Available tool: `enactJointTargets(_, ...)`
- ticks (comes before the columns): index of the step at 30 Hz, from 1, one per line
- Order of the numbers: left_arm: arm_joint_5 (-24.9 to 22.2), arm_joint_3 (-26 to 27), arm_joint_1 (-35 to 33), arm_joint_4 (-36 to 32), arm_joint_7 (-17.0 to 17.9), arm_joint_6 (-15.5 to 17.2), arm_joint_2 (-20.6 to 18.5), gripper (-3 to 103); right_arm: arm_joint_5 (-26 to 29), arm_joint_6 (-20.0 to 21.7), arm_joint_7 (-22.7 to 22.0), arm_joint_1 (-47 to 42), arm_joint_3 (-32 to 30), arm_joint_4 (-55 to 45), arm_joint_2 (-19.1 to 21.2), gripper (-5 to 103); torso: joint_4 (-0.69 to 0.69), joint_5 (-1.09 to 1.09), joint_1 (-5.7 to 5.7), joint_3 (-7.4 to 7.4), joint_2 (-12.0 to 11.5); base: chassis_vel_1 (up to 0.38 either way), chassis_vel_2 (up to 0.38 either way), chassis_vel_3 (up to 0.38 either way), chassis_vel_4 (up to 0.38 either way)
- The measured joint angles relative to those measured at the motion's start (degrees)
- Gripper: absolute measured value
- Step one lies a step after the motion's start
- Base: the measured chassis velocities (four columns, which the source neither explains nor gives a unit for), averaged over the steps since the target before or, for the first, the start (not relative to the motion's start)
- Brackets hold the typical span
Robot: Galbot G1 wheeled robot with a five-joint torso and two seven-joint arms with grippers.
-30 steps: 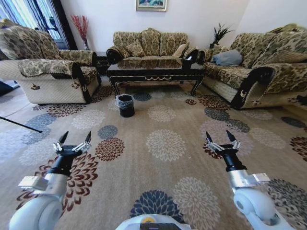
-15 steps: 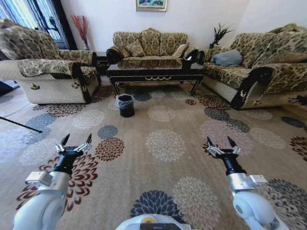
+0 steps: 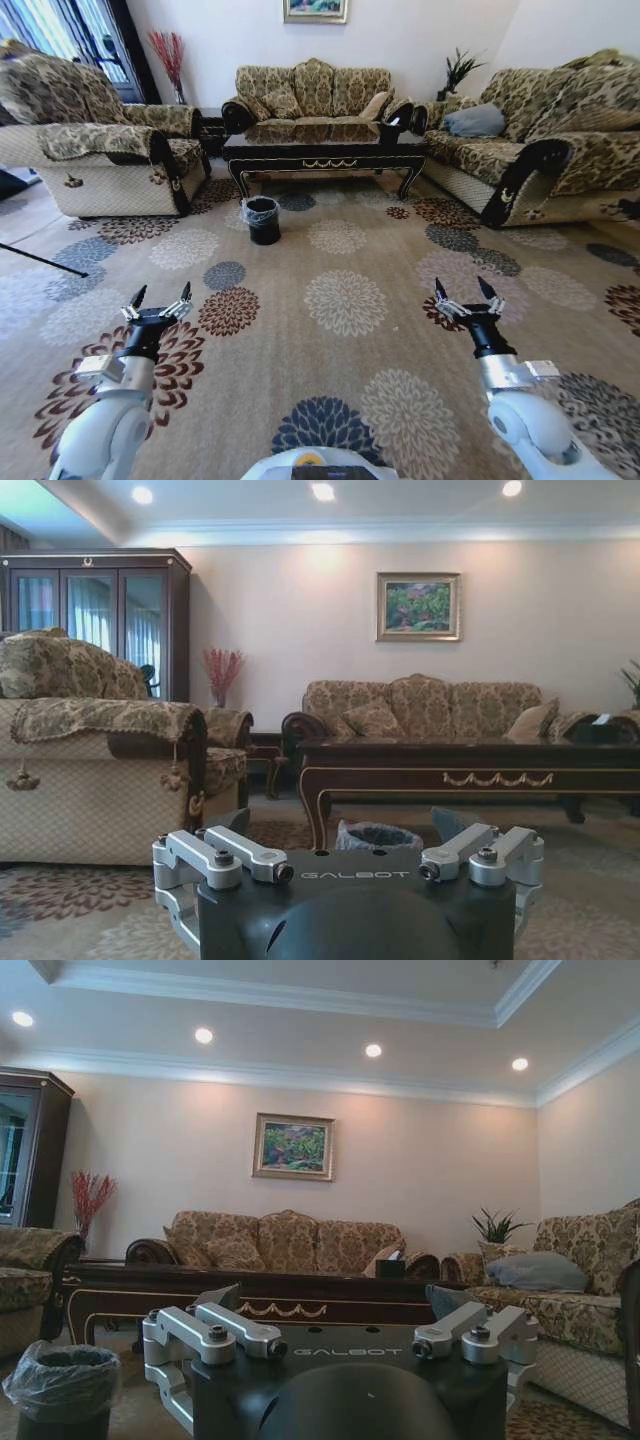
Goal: Move to the front of the table and pick up the trash from the floor, then place it into the trash bin.
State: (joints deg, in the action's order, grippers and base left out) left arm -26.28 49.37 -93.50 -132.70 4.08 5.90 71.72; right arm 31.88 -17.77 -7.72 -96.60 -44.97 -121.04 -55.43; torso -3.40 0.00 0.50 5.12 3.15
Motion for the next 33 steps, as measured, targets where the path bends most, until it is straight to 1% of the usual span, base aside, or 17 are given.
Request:
enactJointTargets(2,-0.4,0.0,0.0,0.0,-0.3,-0.1,0.0,100,-0.2,-0.2,-0.1,0.0,0.1,0.2,-0.2,100,0.0,0.0,0.0,0.0,0.0,0.0,0.0,0.0,0.0)
enactJointTargets(5,-2.1,0.6,0.5,0.2,-2.6,-1.0,-0.3,100,-1.3,-0.7,-0.1,-0.3,0.5,0.6,-1.0,100,0.0,0.0,0.0,0.05,0.0,0.0,0.0,0.0,0.0)
enactJointTargets(6,-2.1,0.6,0.5,0.2,-2.6,-1.0,-0.3,100,-1.3,-0.7,-0.1,-0.3,0.5,0.6,-1.0,100,0.0,0.0,0.0,0.05,0.0,0.0,0.0,0.0,0.0)
enactJointTargets(7,-2.2,0.9,0.7,0.6,-3.5,-1.4,-0.4,100,-1.6,-0.8,-0.1,-0.4,0.5,0.6,-1.2,100,0.0,0.0,0.02,0.11,0.1,0.0,0.0,0.0,0.0)
enactJointTargets(9,-2.2,2.3,1.5,2.4,-6.7,-3.4,-0.8,100,-2.5,-1.2,0.3,-0.7,0.4,0.7,-1.9,100,-0.01,-0.01,0.14,0.52,0.7,0.0,0.0,0.0,0.0)
enactJointTargets(11,-2.4,3.0,1.8,3.1,-7.7,-3.8,-1.1,100,-2.9,-1.5,0.8,-0.6,0.4,1.0,-2.4,100,-0.01,-0.02,0.2,0.83,1.1,0.0,0.0,0.0,0.0)
enactJointTargets(13,-2.8,3.3,1.9,3.3,-8.0,-3.8,-1.3,100,-3.0,-1.7,1.0,-0.6,0.4,1.1,-2.7,100,-0.01,-0.02,0.23,1.06,1.3,0.0,0.0,0.0,0.0)
enactJointTargets(16,-3.9,3.8,2.9,4.1,-8.3,-3.8,-1.9,100,-3.1,-2.2,1.4,-0.7,0.2,1.1,-3.8,100,-0.01,-0.01,0.34,2.01,2.4,0.0,0.0,0.0,0.0)
enactJointTargets(18,-4.0,3.8,3.0,4.3,-8.3,-3.7,-1.9,100,-3.2,-2.3,1.5,-0.7,0.1,1.1,-3.9,100,-0.01,-0.01,0.38,2.14,2.5,0.0,0.0,0.0,0.0)
enactJointTargets(21,-4.0,3.3,3.2,4.4,-8.3,-3.5,-1.7,100,-3.8,-2.5,1.8,-0.8,-0.1,1.4,-4.0,100,-0.01,-0.01,0.58,3.0,3.6,0.0,0.0,0.0,0.0)
enactJointTargets(23,-4.0,3.2,3.2,4.3,-8.3,-3.4,-1.6,100,-3.8,-2.5,1.8,-0.7,-0.1,1.4,-4.0,100,-0.01,-0.01,0.63,3.15,3.8,0.0,0.0,0.0,0.0)
enactJointTargets(26,-3.9,3.2,3.3,4.3,-8.3,-3.3,-1.7,100,-4.1,-2.5,1.8,-0.6,0.0,1.6,-4.3,100,0.0,-0.01,0.8,3.97,4.8,0.0,0.0,0.0,0.0)
enactJointTargets(31,-3.9,3.5,3.1,4.3,-8.3,-3.3,-1.8,100,-4.5,-2.6,1.7,-0.7,0.0,1.8,-5.1,100,0.0,0.0,0.99,4.67,5.7,0.0,0.0,0.0,0.0)
enactJointTargets(33,-3.9,3.5,3.1,4.1,-8.3,-3.3,-1.8,100,-4.5,-2.7,1.7,-1.0,-0.1,1.5,-5.6,100,0.0,0.0,1.12,5.23,6.4,0.0,0.0,0.0,0.0)
